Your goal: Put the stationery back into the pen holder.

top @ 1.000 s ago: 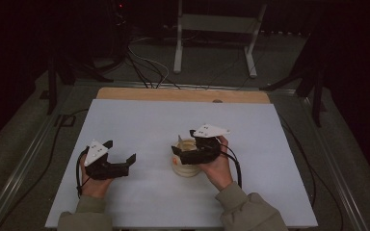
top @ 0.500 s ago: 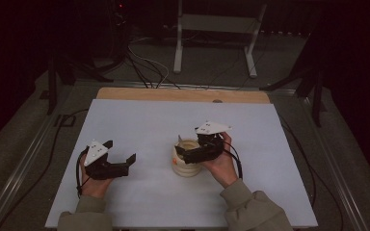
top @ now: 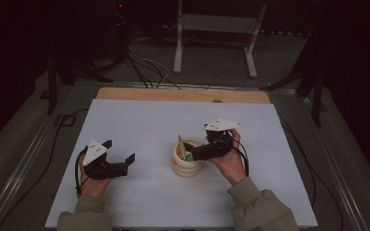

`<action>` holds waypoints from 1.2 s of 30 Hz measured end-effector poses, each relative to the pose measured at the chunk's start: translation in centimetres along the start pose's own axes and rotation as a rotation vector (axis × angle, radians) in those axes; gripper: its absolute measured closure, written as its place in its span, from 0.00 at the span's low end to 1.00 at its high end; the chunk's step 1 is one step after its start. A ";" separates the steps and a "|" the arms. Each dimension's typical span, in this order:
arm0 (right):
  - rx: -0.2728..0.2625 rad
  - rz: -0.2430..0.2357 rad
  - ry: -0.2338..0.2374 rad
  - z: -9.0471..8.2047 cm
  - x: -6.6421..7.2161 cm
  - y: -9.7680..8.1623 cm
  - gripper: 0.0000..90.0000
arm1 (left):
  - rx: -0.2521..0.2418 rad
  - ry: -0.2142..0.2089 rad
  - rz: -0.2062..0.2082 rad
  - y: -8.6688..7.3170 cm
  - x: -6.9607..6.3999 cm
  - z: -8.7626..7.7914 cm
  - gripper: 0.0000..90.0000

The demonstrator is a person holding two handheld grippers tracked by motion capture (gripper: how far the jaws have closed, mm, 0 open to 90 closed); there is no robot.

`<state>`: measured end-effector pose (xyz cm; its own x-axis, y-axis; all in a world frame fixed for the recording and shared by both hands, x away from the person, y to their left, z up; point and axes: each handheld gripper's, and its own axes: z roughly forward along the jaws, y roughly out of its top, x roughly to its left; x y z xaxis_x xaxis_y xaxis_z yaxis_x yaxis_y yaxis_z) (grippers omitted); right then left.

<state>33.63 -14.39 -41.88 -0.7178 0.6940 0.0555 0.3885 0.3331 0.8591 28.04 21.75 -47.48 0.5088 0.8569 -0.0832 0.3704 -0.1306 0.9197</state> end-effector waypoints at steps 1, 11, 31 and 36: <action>0.000 0.001 -0.006 -0.1 -0.2 0.0 0.00 | 0.000 0.000 -0.001 0.0 0.0 0.0 0.00; -0.018 0.026 -0.056 -1.4 -1.9 -0.2 0.00 | -0.007 0.013 -0.005 0.1 0.3 -0.3 0.00; -0.042 0.082 -0.126 -4.3 -5.4 -2.5 0.00 | -0.021 0.031 -0.019 0.3 0.9 -1.0 0.00; -0.043 0.069 -0.151 -4.9 -5.7 -3.1 0.00 | -0.027 0.034 -0.023 0.3 1.1 -1.2 0.00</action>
<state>33.72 -22.53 -42.33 -0.5939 0.8035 0.0410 0.4067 0.2559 0.8770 27.81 23.21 -46.85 0.4736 0.8760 -0.0919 0.3604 -0.0975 0.9277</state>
